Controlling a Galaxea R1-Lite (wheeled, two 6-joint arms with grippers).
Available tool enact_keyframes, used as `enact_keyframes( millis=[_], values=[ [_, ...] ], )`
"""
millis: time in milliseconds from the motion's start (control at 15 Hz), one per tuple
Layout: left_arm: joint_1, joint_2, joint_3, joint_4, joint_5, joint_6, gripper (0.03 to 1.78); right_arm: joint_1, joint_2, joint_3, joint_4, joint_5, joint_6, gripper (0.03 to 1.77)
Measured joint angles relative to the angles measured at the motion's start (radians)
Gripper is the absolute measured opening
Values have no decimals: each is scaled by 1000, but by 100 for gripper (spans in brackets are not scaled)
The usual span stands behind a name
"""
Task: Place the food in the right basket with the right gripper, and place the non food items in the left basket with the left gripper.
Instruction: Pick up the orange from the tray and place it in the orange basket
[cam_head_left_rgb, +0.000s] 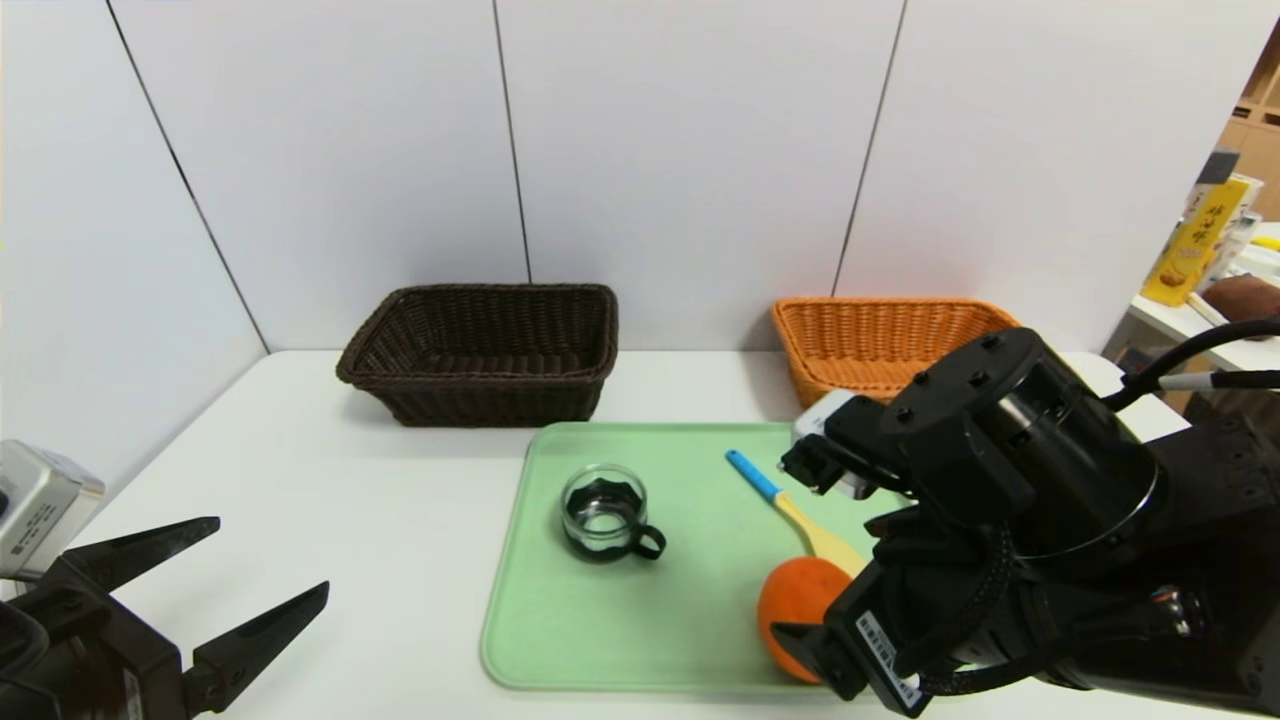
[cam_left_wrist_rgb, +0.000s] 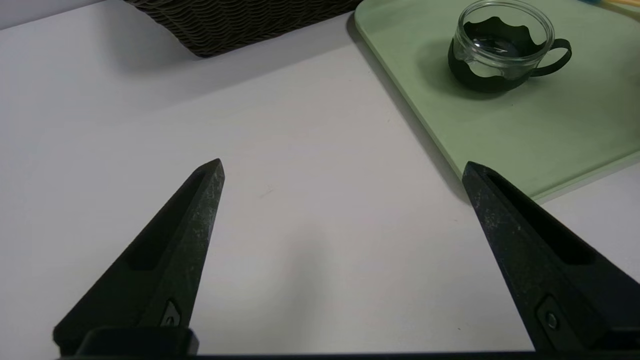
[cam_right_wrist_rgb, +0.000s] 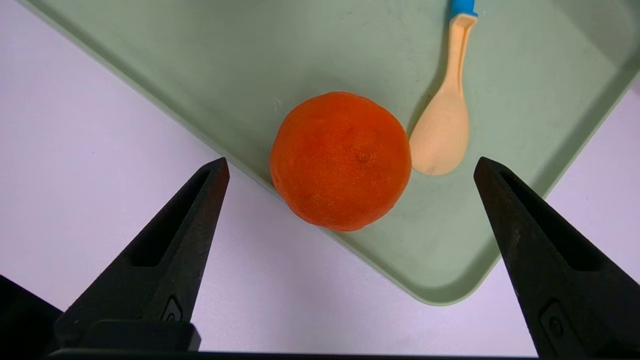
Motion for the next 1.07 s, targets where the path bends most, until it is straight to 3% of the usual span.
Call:
enact_keyframes(
  millis=[333, 467, 1067],
  values=[
    [-5, 0, 1, 1, -2, 1, 169, 4, 29, -1, 13, -21, 2, 170],
    [-7, 1, 1, 1, -2, 1, 169, 4, 34, -8, 60, -21, 4, 170],
    [-8, 1, 2, 1, -1, 14, 169, 8, 60, 7, 64, -18, 26, 170]
  ],
)
